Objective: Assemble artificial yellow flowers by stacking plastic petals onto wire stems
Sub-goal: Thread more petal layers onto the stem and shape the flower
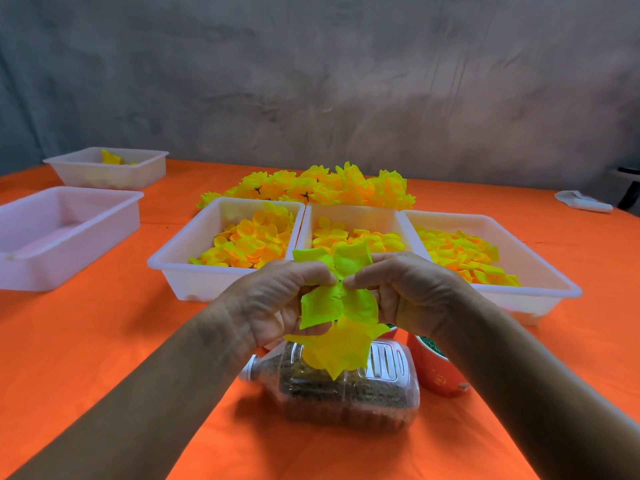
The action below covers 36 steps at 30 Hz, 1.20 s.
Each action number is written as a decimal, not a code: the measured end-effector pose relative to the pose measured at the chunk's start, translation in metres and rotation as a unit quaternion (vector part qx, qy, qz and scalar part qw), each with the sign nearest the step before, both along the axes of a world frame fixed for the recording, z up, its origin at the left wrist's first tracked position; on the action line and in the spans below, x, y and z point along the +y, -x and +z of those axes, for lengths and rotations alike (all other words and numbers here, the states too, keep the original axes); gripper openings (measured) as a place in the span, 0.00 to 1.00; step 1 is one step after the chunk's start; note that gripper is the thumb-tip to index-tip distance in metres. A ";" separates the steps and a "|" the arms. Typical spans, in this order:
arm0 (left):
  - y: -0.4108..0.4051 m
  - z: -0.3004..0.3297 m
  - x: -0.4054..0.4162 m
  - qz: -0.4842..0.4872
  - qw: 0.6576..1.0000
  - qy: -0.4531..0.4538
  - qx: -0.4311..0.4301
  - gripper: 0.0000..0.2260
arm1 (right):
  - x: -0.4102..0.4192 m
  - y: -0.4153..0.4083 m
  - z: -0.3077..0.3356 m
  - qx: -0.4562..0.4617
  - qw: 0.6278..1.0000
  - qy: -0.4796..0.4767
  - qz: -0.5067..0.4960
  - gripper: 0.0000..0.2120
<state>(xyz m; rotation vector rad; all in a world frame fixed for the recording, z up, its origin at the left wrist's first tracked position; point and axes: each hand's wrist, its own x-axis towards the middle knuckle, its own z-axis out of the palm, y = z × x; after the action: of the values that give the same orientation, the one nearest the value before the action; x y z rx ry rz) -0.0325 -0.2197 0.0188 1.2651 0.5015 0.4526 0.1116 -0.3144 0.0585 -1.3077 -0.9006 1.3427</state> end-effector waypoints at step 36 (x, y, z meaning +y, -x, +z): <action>0.001 0.010 -0.010 0.157 0.977 -0.113 0.086 0.07 | -0.004 0.002 0.002 -0.220 0.974 0.005 -0.051 0.06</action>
<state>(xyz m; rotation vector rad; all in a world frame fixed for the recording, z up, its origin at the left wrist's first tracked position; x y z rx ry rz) -0.0331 -0.2296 0.0285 1.4571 0.8215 0.6820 0.1099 -0.3186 0.0606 -1.6716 -1.1067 0.9929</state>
